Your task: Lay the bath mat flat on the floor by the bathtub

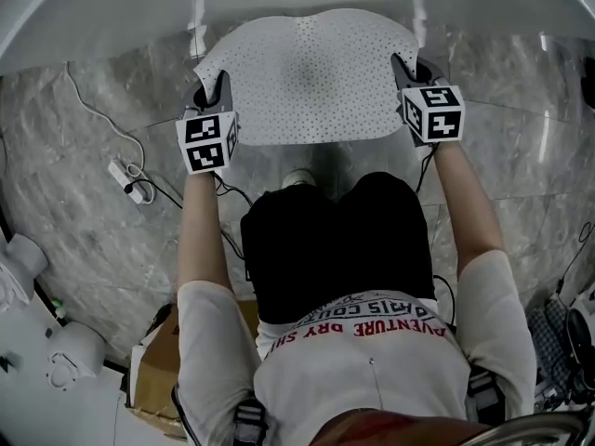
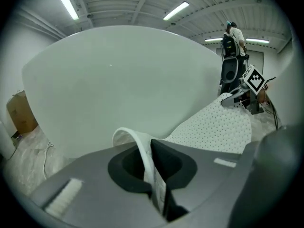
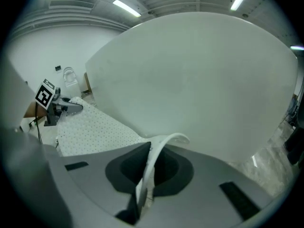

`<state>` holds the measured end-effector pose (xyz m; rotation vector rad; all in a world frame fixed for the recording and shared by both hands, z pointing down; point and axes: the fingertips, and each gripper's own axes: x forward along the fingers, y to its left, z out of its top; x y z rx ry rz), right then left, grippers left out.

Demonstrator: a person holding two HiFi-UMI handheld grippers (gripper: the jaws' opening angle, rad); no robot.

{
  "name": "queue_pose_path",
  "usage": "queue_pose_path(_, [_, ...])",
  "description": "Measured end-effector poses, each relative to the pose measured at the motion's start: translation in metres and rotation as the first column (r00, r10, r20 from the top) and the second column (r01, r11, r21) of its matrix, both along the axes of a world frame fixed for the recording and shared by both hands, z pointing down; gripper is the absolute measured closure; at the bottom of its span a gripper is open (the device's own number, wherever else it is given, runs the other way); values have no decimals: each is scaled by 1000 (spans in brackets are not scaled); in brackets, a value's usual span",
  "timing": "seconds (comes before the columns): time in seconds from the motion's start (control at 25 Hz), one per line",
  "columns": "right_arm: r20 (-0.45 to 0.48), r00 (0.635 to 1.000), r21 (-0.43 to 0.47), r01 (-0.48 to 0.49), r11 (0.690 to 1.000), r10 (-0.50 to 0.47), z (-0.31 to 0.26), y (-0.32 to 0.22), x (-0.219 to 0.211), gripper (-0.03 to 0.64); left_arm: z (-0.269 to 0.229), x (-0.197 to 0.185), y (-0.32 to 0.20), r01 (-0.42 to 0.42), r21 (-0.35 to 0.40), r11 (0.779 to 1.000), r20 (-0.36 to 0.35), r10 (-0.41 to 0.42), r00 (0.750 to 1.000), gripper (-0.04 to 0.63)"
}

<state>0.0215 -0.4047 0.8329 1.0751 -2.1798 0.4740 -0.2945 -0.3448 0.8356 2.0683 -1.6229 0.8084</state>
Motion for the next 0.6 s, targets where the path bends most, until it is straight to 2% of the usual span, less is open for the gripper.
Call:
queue_pose_path(0.24, [-28,1000,1,0,1000,0,49,-15,9,601,49,-7,-19,-11,6,1000,30,11,999,569])
queue_pose_path(0.6, [-162,986,-89,31,996,-45,121,-4,24,601,118,-15,-2,-10,-87,996,64,15,998,569])
